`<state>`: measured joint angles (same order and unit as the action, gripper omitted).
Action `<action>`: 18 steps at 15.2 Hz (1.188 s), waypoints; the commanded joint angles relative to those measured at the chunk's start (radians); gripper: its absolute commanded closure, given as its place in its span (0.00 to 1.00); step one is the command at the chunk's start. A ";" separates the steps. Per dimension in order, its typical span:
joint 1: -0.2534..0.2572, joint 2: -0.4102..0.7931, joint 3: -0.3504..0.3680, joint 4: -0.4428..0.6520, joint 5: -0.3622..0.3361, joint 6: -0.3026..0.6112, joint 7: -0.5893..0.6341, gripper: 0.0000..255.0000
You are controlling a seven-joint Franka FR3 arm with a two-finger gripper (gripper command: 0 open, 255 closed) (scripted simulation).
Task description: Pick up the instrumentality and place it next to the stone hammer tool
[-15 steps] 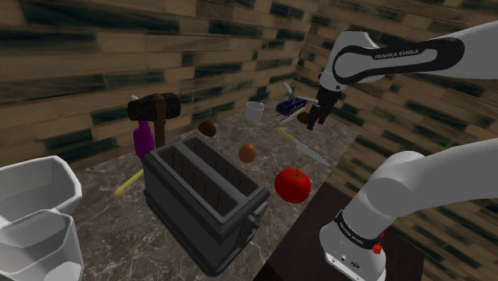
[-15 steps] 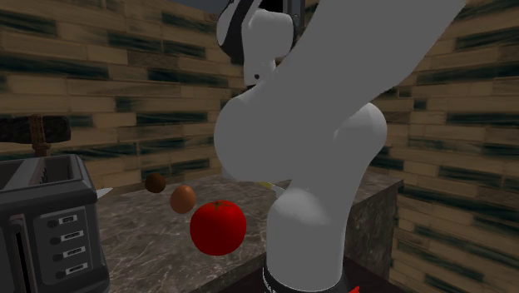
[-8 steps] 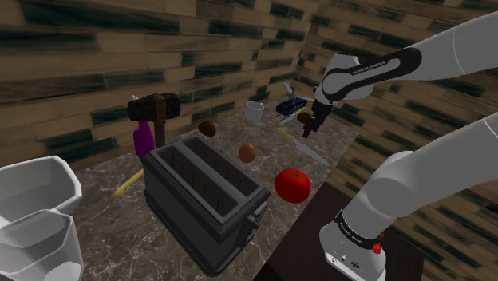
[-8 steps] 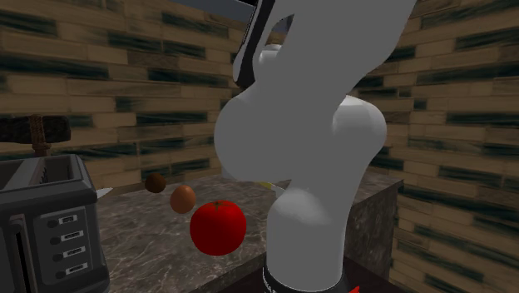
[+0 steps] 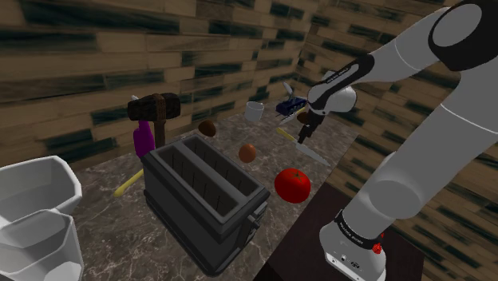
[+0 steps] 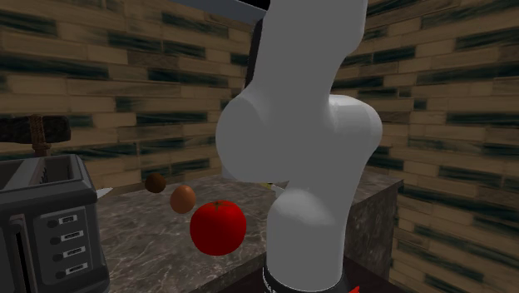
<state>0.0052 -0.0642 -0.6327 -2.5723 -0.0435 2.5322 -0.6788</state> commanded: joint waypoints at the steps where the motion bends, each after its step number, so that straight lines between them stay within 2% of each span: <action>1: 0.007 0.059 -0.009 0.007 0.063 0.045 -0.058 0.00; 6: 0.007 0.145 0.008 0.003 0.171 0.116 -0.136 0.00; 7: 0.004 0.173 0.018 0.004 0.210 0.136 -0.164 0.00; 15: 0.002 0.173 0.020 0.004 0.210 0.136 -0.163 0.00; 16: 0.001 0.173 0.020 0.004 0.210 0.136 -0.163 1.00; 18: 0.002 0.173 0.020 0.004 0.210 0.136 -0.163 1.00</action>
<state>0.0067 0.1091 -0.6128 -2.5683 0.1661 2.6684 -0.8420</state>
